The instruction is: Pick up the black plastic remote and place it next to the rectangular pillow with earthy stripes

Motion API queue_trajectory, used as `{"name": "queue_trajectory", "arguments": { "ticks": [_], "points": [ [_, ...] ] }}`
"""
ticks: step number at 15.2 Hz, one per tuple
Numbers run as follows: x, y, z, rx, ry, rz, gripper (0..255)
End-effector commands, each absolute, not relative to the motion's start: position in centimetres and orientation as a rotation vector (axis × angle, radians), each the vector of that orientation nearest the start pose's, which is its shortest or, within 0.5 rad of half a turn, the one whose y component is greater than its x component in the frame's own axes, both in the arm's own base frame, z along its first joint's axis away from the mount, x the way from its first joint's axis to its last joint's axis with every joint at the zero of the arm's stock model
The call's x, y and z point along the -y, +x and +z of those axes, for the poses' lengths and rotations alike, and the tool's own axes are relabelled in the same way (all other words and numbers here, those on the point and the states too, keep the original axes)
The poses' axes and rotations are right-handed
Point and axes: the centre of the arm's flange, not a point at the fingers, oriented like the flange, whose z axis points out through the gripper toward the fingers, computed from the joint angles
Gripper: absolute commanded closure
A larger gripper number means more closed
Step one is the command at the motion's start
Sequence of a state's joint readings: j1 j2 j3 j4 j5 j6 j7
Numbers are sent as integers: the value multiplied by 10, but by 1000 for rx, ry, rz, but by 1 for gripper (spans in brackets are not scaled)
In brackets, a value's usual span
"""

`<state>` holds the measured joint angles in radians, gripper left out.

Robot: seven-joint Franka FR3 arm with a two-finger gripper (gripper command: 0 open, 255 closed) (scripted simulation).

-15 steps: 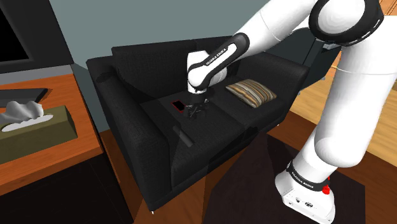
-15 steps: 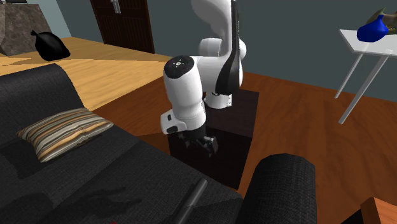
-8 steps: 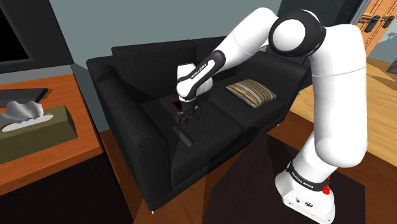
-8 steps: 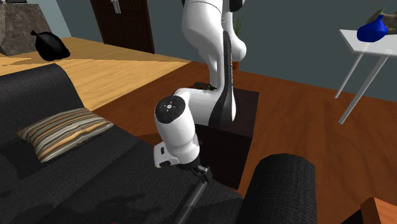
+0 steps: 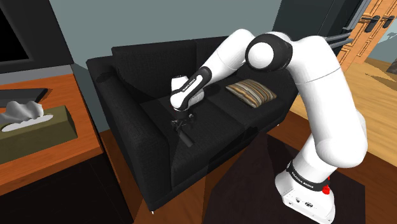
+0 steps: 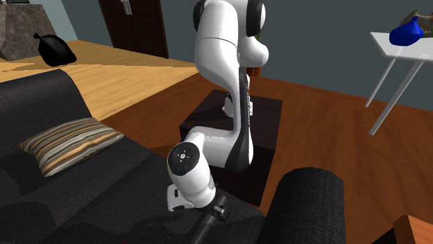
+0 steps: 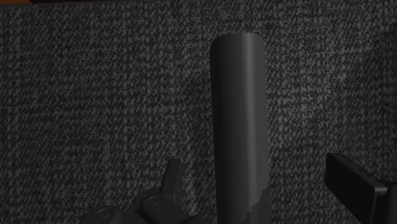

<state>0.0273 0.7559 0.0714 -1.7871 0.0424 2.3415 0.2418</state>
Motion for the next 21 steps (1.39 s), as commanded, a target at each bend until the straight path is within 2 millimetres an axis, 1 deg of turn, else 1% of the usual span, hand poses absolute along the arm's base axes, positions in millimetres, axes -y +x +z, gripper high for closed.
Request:
{"name": "queue_trajectory", "arguments": {
  "ticks": [1,4,12,13,21],
  "points": [
    [-61,622,103,-293,-3068,325,0],
    [-62,619,85,-293,-3068,325,0],
    [-62,619,85,-293,-3068,325,0],
    [-62,619,85,-293,-3068,325,255],
    [-61,617,86,-293,-3068,325,255]
  ]
}}
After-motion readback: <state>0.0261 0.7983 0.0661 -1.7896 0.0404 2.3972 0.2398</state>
